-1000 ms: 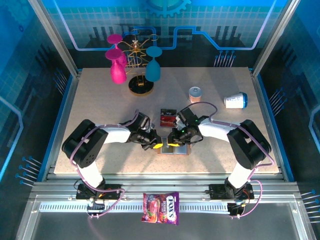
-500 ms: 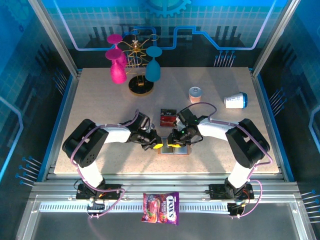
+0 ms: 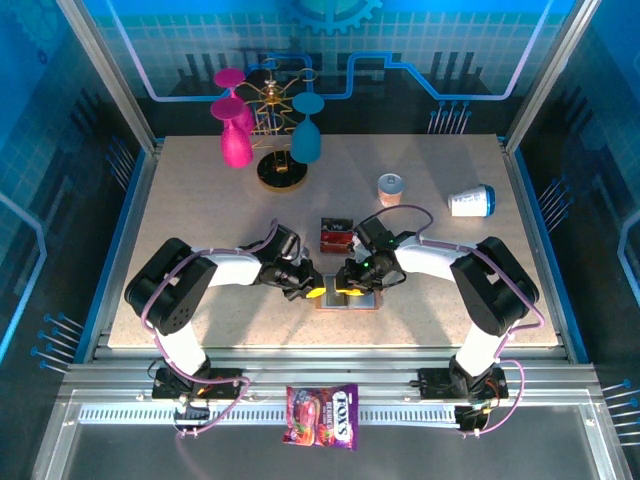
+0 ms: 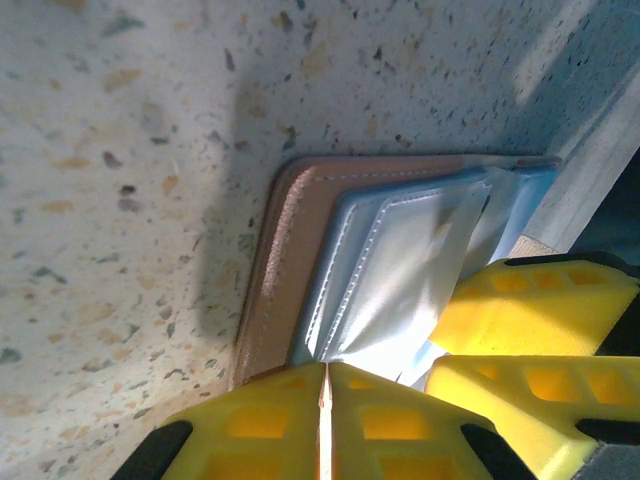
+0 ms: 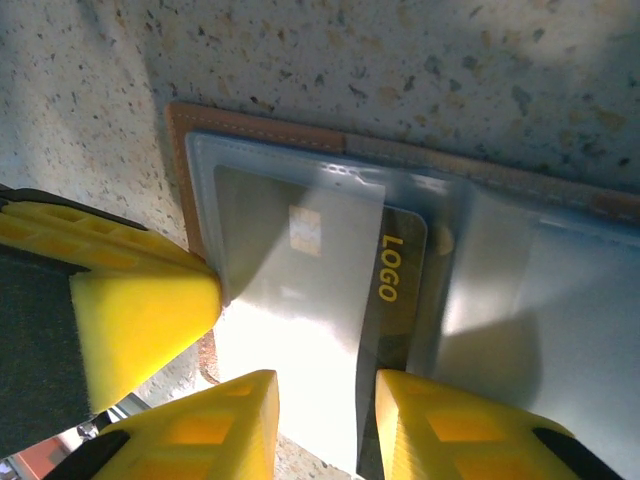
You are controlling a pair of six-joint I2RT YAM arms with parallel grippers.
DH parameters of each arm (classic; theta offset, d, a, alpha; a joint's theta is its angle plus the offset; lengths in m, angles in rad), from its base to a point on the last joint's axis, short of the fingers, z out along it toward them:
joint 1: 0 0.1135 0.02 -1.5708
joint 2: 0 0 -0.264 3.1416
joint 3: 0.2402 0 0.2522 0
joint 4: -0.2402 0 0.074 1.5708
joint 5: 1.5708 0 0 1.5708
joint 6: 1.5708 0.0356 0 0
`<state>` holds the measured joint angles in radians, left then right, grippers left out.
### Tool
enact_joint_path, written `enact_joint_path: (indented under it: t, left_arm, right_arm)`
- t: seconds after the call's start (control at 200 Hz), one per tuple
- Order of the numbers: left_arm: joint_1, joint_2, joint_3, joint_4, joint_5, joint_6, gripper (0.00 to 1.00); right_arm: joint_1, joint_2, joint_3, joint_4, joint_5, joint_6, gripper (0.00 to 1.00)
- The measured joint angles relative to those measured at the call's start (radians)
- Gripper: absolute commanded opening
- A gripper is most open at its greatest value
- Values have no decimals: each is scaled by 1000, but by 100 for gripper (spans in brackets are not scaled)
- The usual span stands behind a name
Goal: Take the credit cards out of the card holder
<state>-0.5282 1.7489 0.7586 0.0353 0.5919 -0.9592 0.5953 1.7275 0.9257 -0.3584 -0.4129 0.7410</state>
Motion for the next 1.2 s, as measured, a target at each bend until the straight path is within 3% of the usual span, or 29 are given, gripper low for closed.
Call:
enact_joint_path:
  t: [0.62, 1.196]
  left_arm:
    - [0, -2, 53, -67, -1, 39, 13]
    - [-31, 23, 118, -141, -5, 71, 8]
  right_arm:
    - [-11, -53, 3, -17, 12, -3, 32]
    - [-82, -68, -96, 93, -82, 19, 27]
